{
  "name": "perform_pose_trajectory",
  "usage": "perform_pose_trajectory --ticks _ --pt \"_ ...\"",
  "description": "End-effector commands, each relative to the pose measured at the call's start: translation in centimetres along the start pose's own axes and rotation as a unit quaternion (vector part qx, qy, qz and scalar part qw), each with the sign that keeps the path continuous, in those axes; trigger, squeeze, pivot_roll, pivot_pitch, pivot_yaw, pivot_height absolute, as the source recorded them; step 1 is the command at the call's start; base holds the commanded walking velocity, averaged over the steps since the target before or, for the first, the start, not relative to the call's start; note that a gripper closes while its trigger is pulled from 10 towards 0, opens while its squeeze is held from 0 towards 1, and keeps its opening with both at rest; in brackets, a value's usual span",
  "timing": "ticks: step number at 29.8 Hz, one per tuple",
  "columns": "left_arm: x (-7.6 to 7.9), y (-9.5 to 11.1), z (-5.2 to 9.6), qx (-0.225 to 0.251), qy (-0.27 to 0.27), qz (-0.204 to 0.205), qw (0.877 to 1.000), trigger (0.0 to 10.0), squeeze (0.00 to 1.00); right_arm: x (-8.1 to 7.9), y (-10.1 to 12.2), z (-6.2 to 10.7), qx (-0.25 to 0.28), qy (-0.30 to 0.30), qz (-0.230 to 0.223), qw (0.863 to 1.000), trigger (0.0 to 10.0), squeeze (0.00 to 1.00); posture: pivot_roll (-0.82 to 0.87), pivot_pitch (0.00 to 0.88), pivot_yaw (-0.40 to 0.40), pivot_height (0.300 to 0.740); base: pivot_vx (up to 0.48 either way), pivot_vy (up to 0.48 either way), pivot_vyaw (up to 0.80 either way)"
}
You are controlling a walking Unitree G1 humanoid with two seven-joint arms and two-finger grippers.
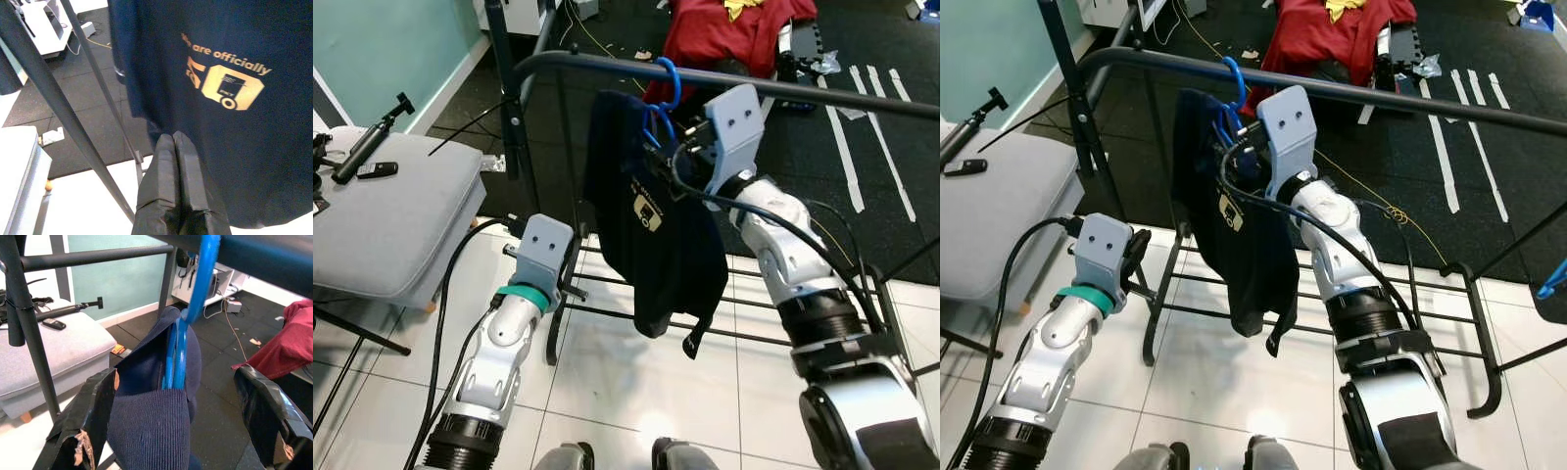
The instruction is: Hang hanger
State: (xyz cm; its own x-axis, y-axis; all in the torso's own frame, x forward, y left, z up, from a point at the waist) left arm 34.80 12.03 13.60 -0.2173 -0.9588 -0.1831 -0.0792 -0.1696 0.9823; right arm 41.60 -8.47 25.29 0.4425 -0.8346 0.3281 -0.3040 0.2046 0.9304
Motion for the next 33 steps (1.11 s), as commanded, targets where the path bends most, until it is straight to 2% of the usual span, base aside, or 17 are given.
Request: perform_pose_trajectory --ticks 1,5,10,14,21,28,29,30,31,33 --pt "0.0 -0.5 0.2 -0.012 -0.002 -0.006 1.0 10.0 0.0 -0.2 -0.4 -0.7 -0.016 0.004 0.011 1.0 10.0 0.0 0.0 0.142 0.031 0.74 0.0 0.0 0.0" --pt "-0.2 -0.4 0.2 -0.012 -0.002 -0.009 1.0 10.0 0.0 -0.1 0.0 -1.7 -0.024 0.004 -0.003 1.0 10.0 0.0 0.0 0.146 0.028 0.74 0.0 0.0 0.0" --pt "-0.3 -0.5 0.4 -0.017 -0.002 -0.013 1.0 10.0 0.0 -0.6 1.6 -2.7 -0.001 0.037 -0.063 0.997 10.0 0.0 0.0 0.164 0.024 0.74 0.0 0.0 0.0" --pt "-0.3 -0.6 0.6 -0.018 -0.004 -0.015 1.0 10.0 0.0 -0.5 2.1 -3.0 0.005 0.045 -0.066 0.997 10.0 0.0 0.0 0.172 0.022 0.74 0.0 0.0 0.0" --pt "-0.2 -0.5 0.8 -0.019 -0.006 -0.021 1.0 10.0 0.0 0.7 4.4 -3.0 0.048 0.048 -0.065 0.996 10.0 0.0 0.01 0.181 0.014 0.74 0.0 0.0 0.0" --pt "-0.1 -0.5 0.8 -0.021 -0.009 -0.026 0.999 10.0 0.0 1.5 5.4 -3.0 0.063 0.036 -0.032 0.997 10.0 0.0 0.0 0.186 0.021 0.74 0.0 0.0 0.0" --pt "-0.1 -0.5 0.8 -0.021 -0.01 -0.027 0.999 10.0 0.0 1.3 5.5 -3.0 0.062 0.045 -0.028 0.997 8.9 0.0 0.0 0.187 0.021 0.74 0.0 0.0 0.0" --pt "-0.1 -0.5 0.8 -0.021 -0.011 -0.028 0.999 10.0 0.0 1.2 5.5 -3.1 0.062 0.052 -0.025 0.996 8.2 0.0 0.0 0.187 0.021 0.74 0.0 0.0 0.0" --pt "-0.1 -0.4 0.8 -0.021 -0.011 -0.029 0.999 10.0 0.0 1.0 5.6 -3.1 0.062 0.062 -0.02 0.996 6.9 0.0 0.0 0.187 0.019 0.74 0.0 0.0 0.0" --pt "-0.1 -0.4 0.8 -0.021 -0.011 -0.029 0.999 10.0 0.0 0.8 5.6 -3.1 0.062 0.068 -0.018 0.996 6.9 0.0 0.0 0.187 0.019 0.74 0.0 0.0 0.0"
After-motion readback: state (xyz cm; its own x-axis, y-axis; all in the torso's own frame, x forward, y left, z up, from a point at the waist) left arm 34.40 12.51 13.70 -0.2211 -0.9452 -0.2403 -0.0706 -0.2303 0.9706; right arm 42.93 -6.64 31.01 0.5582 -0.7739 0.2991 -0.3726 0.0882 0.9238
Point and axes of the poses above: a point about 5 cm out from each wrist's last joint towards the gripper, its own z axis pointing back from the gripper into the wrist, its own y axis along the axis of the wrist's last joint, x = y × z, the point moved 4 cm from there along -z, pointing out of the wrist towards the gripper, and after that the axes turned 3 degrees about z, right-handed, at the moved point
